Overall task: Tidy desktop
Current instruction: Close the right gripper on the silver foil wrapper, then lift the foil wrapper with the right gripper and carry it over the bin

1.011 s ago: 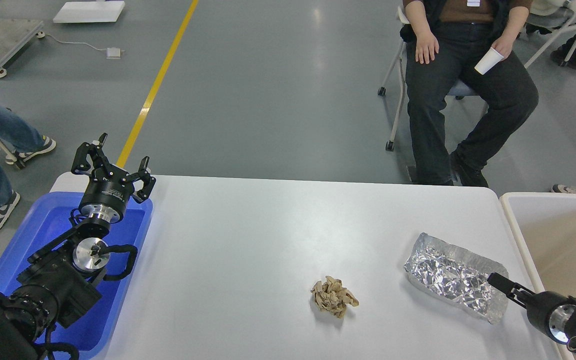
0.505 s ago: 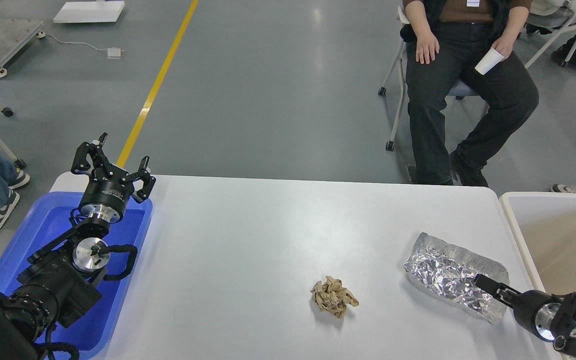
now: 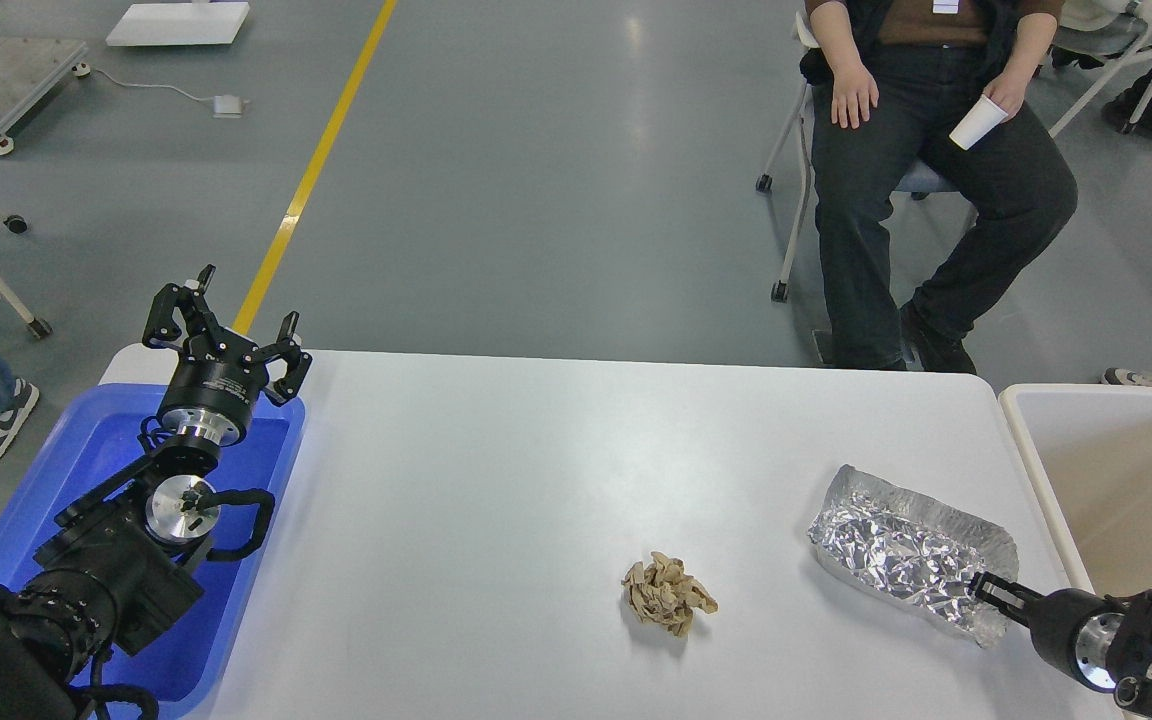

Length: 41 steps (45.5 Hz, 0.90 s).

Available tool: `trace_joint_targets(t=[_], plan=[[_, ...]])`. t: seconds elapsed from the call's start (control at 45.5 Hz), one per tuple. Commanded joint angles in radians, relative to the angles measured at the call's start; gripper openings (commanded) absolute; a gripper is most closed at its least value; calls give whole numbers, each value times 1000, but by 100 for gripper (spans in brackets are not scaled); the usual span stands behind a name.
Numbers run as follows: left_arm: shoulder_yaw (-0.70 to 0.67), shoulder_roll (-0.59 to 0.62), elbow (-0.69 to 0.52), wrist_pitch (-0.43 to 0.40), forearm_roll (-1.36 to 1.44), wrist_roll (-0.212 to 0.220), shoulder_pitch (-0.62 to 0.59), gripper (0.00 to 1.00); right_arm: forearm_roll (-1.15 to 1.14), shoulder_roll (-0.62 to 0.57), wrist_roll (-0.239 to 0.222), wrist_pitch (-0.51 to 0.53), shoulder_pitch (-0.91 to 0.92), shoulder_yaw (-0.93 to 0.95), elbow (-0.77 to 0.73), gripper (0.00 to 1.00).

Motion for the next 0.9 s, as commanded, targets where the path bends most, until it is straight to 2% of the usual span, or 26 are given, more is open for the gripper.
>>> trace_joint_targets(t=[0.0, 0.11, 0.374, 0.527, 0.747, 0.879], plan=[[0, 0, 0, 0, 0, 0, 1, 100, 10, -5, 4, 13, 11, -20, -14, 0], [0, 0, 0, 0, 0, 0, 1, 100, 10, -19, 33, 16, 14, -22, -14, 0], [0, 0, 0, 0, 0, 0, 1, 100, 13, -60, 56, 47, 19, -11, -3, 0], [0, 0, 0, 0, 0, 0, 1, 100, 33, -166, 90, 174, 76, 23, 78, 0], [0, 0, -1, 0, 0, 1, 1, 100, 42, -373, 73, 291, 215, 60, 267, 0], [0, 0, -1, 0, 0, 1, 1, 100, 59, -481, 33, 345, 309, 60, 351, 0]])
